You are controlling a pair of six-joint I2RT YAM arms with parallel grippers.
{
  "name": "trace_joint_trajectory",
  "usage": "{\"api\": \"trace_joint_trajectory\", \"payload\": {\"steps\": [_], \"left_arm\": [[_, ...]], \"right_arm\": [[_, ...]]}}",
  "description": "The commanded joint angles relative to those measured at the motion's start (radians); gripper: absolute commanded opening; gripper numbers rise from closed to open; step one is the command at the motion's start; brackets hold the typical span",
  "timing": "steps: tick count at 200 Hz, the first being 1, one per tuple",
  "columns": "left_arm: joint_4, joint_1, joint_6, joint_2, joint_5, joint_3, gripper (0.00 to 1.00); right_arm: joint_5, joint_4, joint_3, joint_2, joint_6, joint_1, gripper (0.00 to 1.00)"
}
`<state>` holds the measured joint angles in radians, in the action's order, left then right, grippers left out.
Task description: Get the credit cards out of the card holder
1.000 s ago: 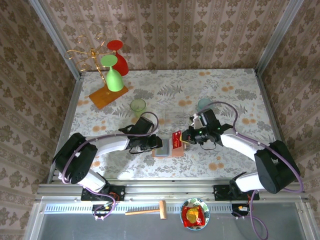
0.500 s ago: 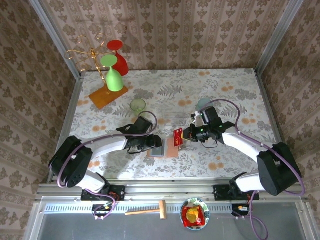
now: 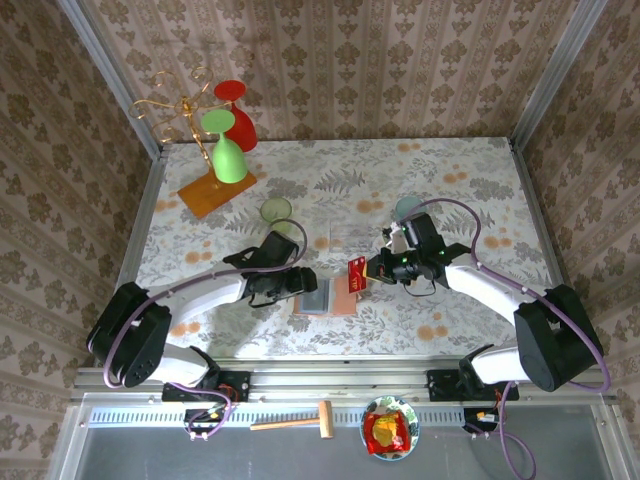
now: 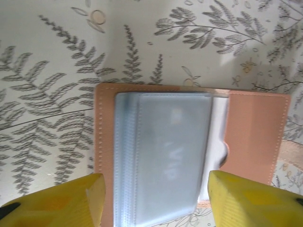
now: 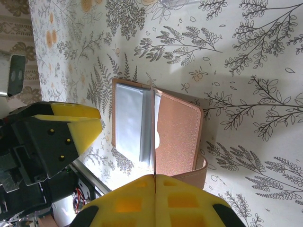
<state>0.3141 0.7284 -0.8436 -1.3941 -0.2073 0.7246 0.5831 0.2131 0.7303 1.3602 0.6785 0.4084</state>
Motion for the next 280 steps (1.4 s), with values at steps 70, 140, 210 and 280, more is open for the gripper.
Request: {"api": "trace_joint_trajectory", "payload": {"steps": [70, 140, 210, 280], "left_arm": [[0.017, -0.015, 0.070, -0.096, -0.043, -0.004, 0.51], [-0.040, 0.016, 0.046, -0.109, -0.069, -0.010, 0.42], [-0.067, 0.051, 0.019, -0.144, -0.068, 0.004, 0.42], [-0.048, 0.015, 0.029, -0.120, -0.050, 0.006, 0.44]], "right_arm": [[-0.016, 0.079, 0.053, -0.049, -0.047, -0.039, 0.04], [-0.066, 0.206, 0.157, -0.038, -0.227, -0.089, 0.04], [-0.088, 0.366, 0.374, 0.171, -0.605, -0.087, 0.00], [-0.106, 0.457, 0.573, 0.289, -1.149, -0.083, 0.00]]}}
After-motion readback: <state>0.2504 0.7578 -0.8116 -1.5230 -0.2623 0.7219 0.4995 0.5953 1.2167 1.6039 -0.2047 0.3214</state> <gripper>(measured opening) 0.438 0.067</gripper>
